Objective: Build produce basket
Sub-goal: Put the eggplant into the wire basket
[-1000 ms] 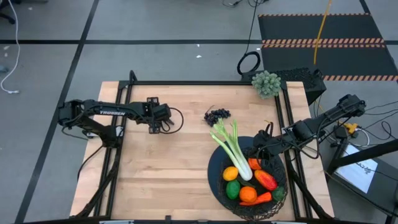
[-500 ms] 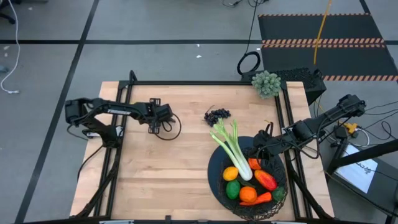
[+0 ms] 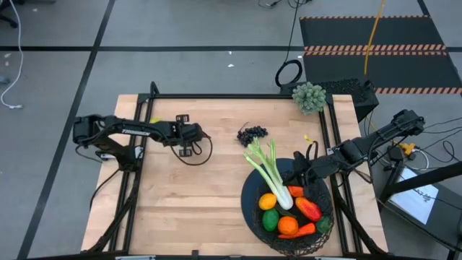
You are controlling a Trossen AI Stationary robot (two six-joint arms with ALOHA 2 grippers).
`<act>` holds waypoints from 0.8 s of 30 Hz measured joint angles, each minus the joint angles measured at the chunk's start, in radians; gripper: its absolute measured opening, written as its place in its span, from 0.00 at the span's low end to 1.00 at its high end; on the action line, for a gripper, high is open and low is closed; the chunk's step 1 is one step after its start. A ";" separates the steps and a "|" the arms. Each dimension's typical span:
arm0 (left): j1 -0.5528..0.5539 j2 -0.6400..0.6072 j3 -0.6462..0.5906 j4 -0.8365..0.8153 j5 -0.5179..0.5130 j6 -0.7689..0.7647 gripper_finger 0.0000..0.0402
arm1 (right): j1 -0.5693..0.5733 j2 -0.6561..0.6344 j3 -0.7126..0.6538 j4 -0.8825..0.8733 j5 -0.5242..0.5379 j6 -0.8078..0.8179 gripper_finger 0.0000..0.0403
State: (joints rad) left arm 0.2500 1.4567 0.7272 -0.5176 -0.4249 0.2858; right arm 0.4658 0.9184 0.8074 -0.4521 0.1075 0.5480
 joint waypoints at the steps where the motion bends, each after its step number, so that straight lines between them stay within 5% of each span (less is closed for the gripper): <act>1: -0.014 -0.007 0.009 -0.003 0.000 -0.019 0.34 | -0.002 0.000 0.000 0.027 0.001 -0.018 0.03; 11: -0.181 -0.073 0.218 -0.136 -0.014 -0.196 0.33 | -0.043 0.000 0.000 0.210 0.155 -0.201 0.03; 24: -0.359 -0.072 0.499 -0.048 -0.016 -0.220 0.33 | -0.061 0.062 0.001 0.457 0.325 -0.391 0.03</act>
State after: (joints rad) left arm -0.1091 1.3849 1.2261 -0.5655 -0.4411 0.0660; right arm 0.4053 0.9806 0.8082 0.0049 0.4324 0.1567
